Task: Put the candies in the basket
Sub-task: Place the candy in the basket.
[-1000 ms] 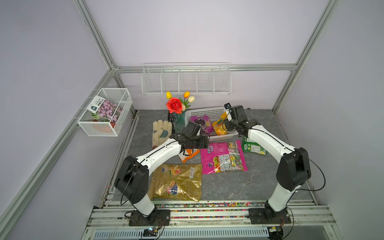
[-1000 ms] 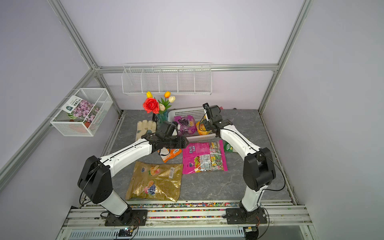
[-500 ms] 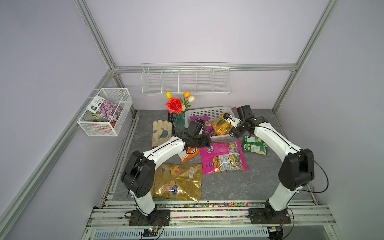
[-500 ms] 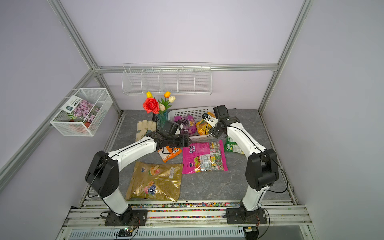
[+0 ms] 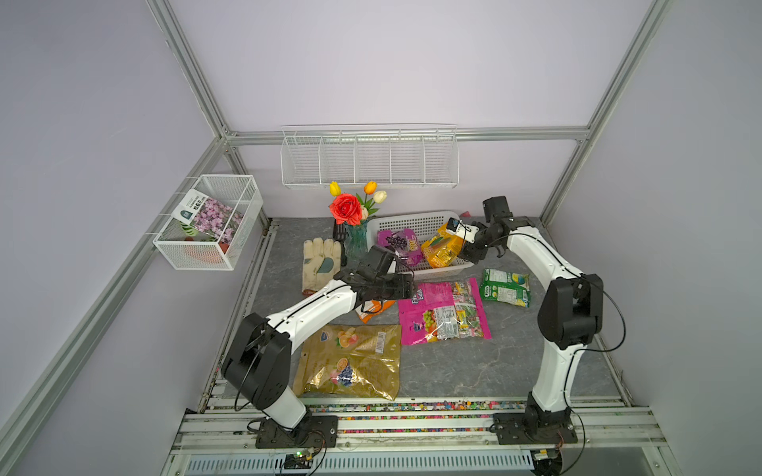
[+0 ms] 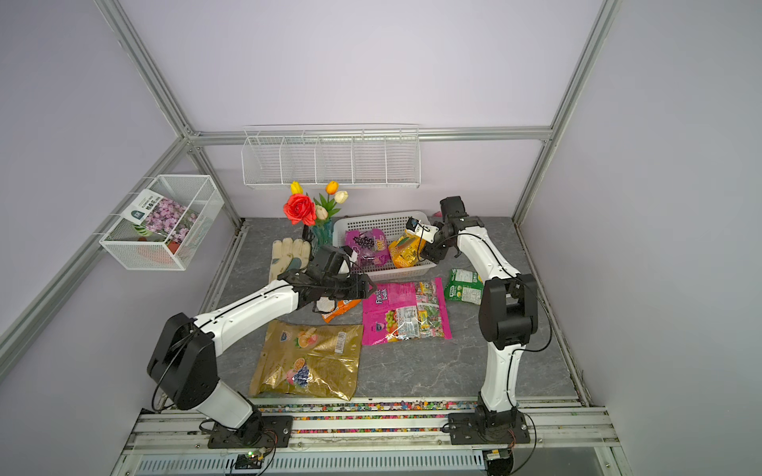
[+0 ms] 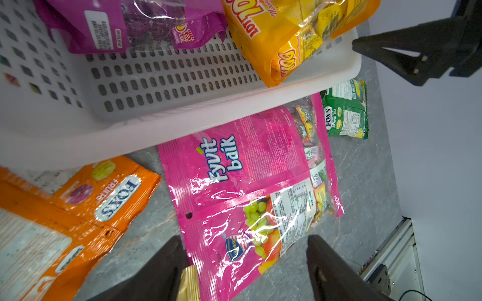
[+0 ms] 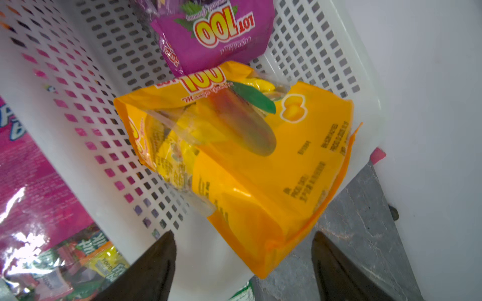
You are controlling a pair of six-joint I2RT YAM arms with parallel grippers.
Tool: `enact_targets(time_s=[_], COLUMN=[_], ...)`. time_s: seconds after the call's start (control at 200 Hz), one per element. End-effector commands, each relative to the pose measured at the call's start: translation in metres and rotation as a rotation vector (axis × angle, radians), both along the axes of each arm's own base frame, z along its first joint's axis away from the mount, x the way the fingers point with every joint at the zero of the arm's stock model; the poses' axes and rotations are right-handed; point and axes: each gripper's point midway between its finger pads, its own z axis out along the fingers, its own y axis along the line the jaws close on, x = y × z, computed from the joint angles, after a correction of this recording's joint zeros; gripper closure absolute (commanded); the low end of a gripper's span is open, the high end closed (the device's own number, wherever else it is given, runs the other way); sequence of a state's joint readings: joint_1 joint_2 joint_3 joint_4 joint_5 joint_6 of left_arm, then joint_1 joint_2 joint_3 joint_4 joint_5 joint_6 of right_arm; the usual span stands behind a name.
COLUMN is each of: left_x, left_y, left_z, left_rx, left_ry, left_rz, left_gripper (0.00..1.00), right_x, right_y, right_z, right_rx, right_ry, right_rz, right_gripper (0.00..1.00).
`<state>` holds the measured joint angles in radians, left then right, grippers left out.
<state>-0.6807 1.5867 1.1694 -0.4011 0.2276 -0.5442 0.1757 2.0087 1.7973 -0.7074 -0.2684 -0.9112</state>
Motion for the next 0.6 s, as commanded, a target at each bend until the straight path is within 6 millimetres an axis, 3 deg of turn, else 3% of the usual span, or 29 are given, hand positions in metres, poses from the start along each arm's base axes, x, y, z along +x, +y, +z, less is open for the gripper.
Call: enact_targets(time_s=[0.0, 0.34, 0.6], left_x=[-0.001, -0.003, 0.000], left_y=[0.009, 0.019, 0.020], left_z=[0.002, 0.004, 0.002], left_rx=[0.021, 0.067, 0.077], left_ry=[-0.035, -0.073, -0.077], left_rz=[0.004, 0.000, 0.005], left_gripper=[0.23, 0.22, 0.22], right_x=[-0.004, 0.003, 0.005], right_y=[0.016, 0.016, 0.032], right_z=[-0.011, -0.053, -0.064], right_rx=[0.050, 0.029, 0.136], right_ry=[0.066, 0.160, 0.204], right_rz=[0.059, 0.045, 0.042], right_gripper=[0.18, 0.23, 0.35])
